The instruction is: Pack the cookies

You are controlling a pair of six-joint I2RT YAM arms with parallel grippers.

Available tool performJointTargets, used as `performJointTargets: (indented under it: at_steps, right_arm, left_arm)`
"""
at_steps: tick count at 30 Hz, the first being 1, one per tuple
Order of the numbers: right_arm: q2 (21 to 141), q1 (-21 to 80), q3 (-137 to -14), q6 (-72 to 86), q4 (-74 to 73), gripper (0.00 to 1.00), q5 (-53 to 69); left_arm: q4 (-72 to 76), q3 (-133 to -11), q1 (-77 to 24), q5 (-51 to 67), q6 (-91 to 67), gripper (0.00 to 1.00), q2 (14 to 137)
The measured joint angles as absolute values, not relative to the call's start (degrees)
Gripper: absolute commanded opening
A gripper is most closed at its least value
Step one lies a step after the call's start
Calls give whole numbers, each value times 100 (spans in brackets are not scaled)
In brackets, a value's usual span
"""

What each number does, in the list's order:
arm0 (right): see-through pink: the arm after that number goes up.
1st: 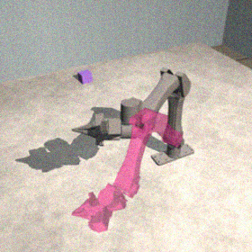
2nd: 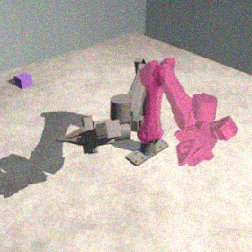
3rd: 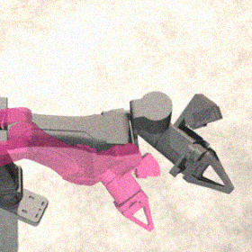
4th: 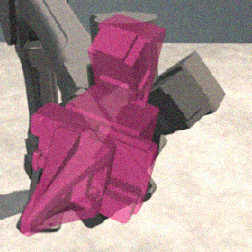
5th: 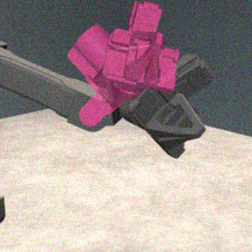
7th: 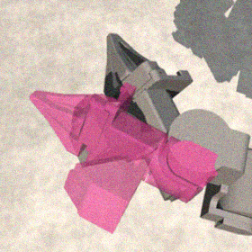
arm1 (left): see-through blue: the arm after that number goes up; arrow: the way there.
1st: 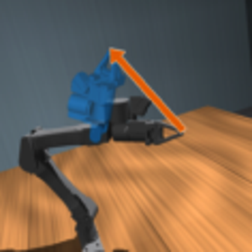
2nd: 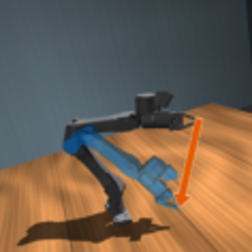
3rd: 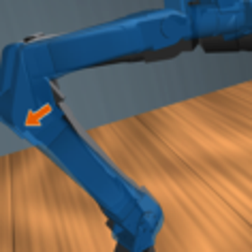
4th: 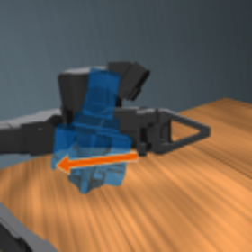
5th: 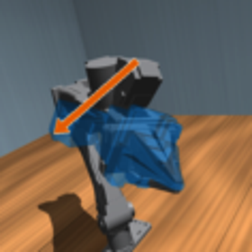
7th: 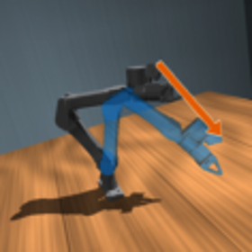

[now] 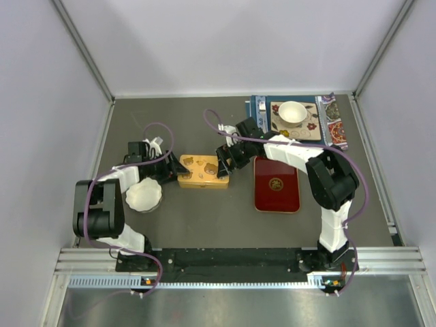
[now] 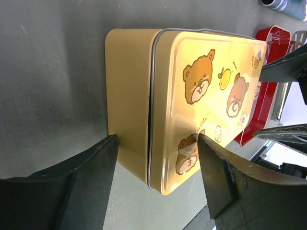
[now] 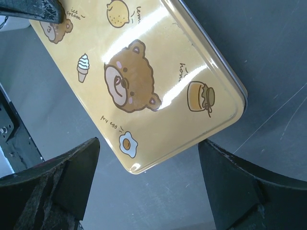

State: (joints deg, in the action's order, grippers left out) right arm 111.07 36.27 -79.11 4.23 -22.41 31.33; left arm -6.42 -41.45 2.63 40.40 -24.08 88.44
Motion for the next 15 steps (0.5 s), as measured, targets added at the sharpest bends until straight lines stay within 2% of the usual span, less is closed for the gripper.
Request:
performJointTargets:
  at_steps: [15]
  right_arm:
    - [11107, 3660, -7964, 419, -2300, 84, 3087]
  left_arm:
    - [-504, -4080, 270, 4086, -2432, 62, 8833]
